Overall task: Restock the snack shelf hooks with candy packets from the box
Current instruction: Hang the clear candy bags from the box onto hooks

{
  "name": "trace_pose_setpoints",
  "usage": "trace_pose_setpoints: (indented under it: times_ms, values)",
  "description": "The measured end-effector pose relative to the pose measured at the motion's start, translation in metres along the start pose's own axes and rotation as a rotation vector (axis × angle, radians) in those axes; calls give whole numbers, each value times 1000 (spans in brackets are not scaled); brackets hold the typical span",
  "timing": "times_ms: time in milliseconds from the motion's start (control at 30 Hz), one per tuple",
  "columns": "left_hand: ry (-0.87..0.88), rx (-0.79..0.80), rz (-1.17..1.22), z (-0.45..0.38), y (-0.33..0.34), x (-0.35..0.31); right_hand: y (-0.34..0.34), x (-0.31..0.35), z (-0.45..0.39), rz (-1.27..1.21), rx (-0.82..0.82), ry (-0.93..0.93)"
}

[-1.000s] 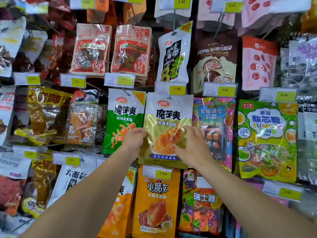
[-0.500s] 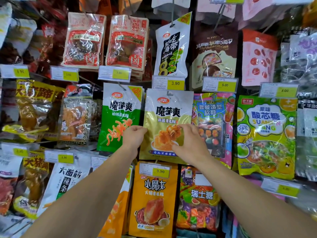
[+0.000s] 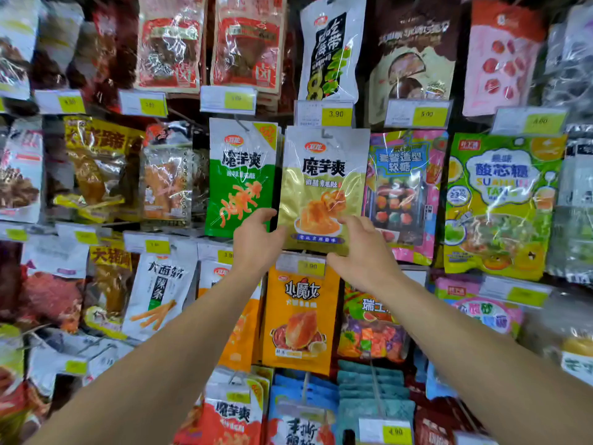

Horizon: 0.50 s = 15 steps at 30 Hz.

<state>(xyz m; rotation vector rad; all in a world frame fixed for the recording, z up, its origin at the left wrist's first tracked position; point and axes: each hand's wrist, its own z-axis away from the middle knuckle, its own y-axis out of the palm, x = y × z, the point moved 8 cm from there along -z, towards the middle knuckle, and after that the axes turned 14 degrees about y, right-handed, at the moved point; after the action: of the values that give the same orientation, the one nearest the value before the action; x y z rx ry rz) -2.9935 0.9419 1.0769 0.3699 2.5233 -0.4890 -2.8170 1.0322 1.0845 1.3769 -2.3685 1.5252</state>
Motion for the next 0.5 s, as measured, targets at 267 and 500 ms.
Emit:
trace_pose_setpoints:
  times_ms: [267,500]
  values:
    - [-143,226,-30,141,13,8,51,-37,111,28,168,94]
    - [-316,384,-48,277,13,30,117,-82,235,14,388,182]
